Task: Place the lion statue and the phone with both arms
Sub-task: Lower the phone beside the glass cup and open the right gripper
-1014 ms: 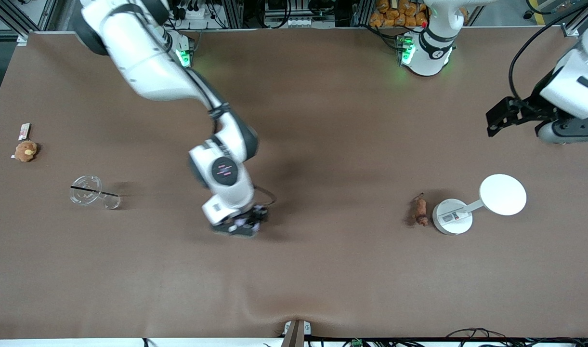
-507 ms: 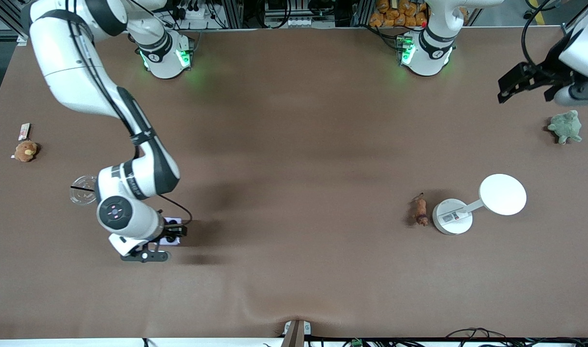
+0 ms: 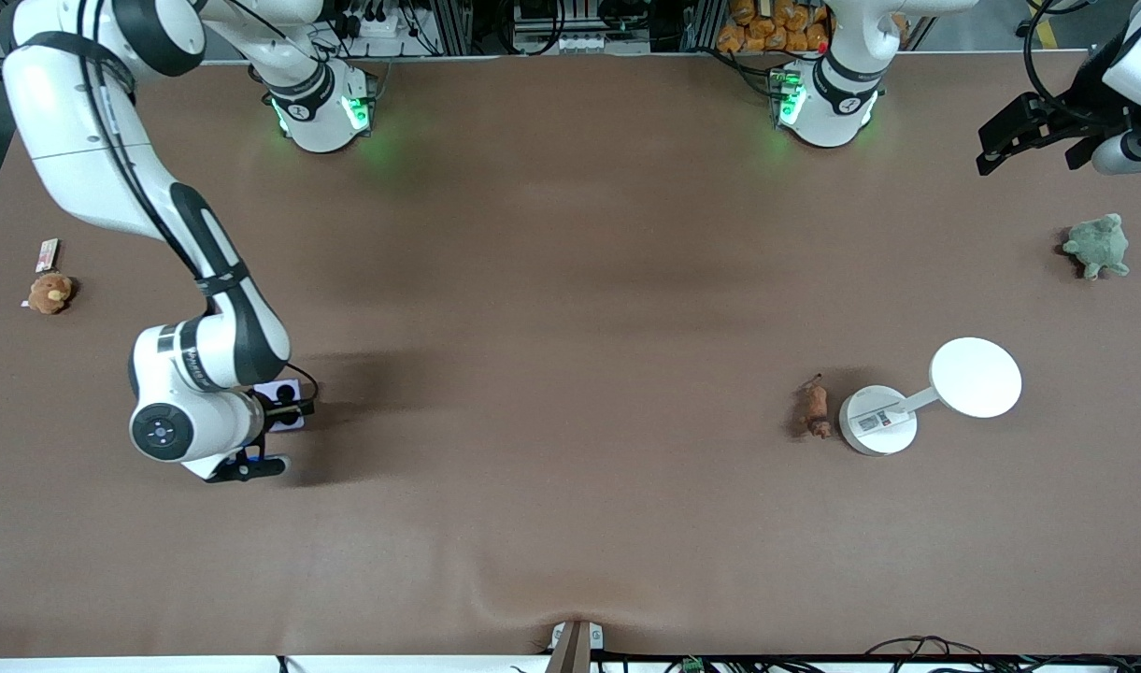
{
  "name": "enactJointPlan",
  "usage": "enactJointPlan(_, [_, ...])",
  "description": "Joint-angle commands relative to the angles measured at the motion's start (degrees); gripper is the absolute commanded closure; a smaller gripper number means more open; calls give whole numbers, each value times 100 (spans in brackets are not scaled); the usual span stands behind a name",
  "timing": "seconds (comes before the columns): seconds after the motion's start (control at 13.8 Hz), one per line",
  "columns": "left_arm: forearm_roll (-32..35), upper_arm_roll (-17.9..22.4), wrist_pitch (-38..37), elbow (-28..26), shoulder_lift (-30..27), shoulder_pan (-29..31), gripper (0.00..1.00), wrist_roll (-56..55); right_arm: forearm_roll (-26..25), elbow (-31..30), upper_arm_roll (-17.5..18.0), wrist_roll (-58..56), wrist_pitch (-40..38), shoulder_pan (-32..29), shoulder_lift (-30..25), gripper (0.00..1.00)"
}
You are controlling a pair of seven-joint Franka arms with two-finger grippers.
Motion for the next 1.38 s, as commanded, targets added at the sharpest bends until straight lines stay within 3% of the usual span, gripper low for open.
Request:
enactJointPlan(0.0, [6,41,-17,45,19,-20,0,-49,-48,-423,480,-146,-108,-529,-295,16])
enactJointPlan(0.07, [41,50,-26,98,98,-3,0,-66,-48,-424,481,-155,-108,-521,-295,0])
enactJointPlan(0.29, [147,33,-26,134,169,41,0,-145,-57,-319,542,-172,-161,-459,-295,0])
enactJointPlan(0.51, [147,24,-17,221,195,32,0,-145,-57,172,752,-172,-450,-529,-478,0])
enactJointPlan(0.87, [138,33,-26,371,275,50,0,-137,22,297,779,-172,-460,-512,-1760,0])
enactJointPlan(1.16, [103,41,-70,362,266,59,0,-128,855,262,727,-286,-723,-652,-2657,0])
enactJointPlan(1.3, [103,41,-70,362,266,50,0,-137,980,235,290,-531,-1082,-531,-2975,0])
